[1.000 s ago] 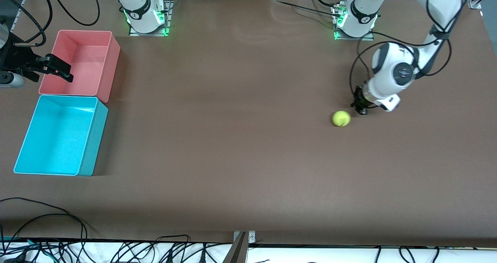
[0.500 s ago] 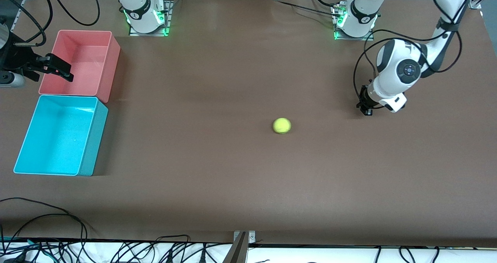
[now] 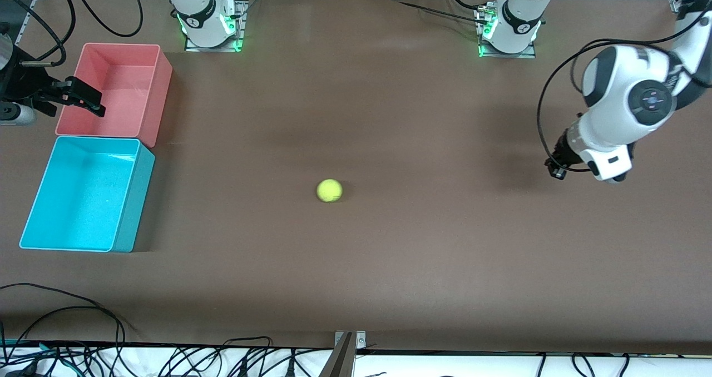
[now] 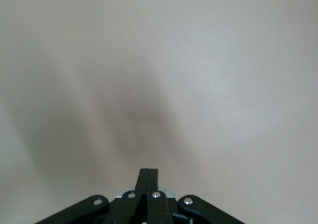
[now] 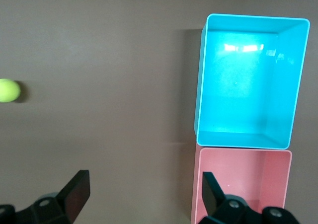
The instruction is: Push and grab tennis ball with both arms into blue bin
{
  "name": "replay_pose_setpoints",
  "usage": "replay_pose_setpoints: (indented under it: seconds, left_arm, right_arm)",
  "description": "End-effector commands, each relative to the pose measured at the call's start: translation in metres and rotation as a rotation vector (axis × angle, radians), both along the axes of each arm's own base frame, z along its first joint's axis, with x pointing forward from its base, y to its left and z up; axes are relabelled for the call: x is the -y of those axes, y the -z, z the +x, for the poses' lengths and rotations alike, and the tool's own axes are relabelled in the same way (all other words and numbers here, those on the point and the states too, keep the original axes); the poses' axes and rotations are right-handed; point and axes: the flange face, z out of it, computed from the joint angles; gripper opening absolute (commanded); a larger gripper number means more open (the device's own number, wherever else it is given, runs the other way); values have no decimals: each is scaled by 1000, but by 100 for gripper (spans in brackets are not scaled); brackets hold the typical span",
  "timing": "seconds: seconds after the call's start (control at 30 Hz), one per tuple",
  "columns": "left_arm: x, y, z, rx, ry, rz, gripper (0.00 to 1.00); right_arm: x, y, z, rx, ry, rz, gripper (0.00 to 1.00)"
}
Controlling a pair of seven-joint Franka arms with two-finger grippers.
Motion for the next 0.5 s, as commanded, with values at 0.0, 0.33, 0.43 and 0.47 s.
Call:
replay_pose_setpoints:
  seconds: [0.0,0.33,0.43,0.47]
  left_arm:
    - [-7,-40,16,-5,197,1,0]
    - [-22,-96,28,-9,509,-17,0]
    - [-24,-112,30,-9,594,-21,0]
    - [-25,-117,30,-14,629,-24,0]
  right_arm:
    - [0,-4,-3,-14,13,10,100]
    - [4,12,3,-40,18,8,100]
    - [-1,33,15,-66,1,2,100]
    - [-6,37,17,-74,-4,-3,100]
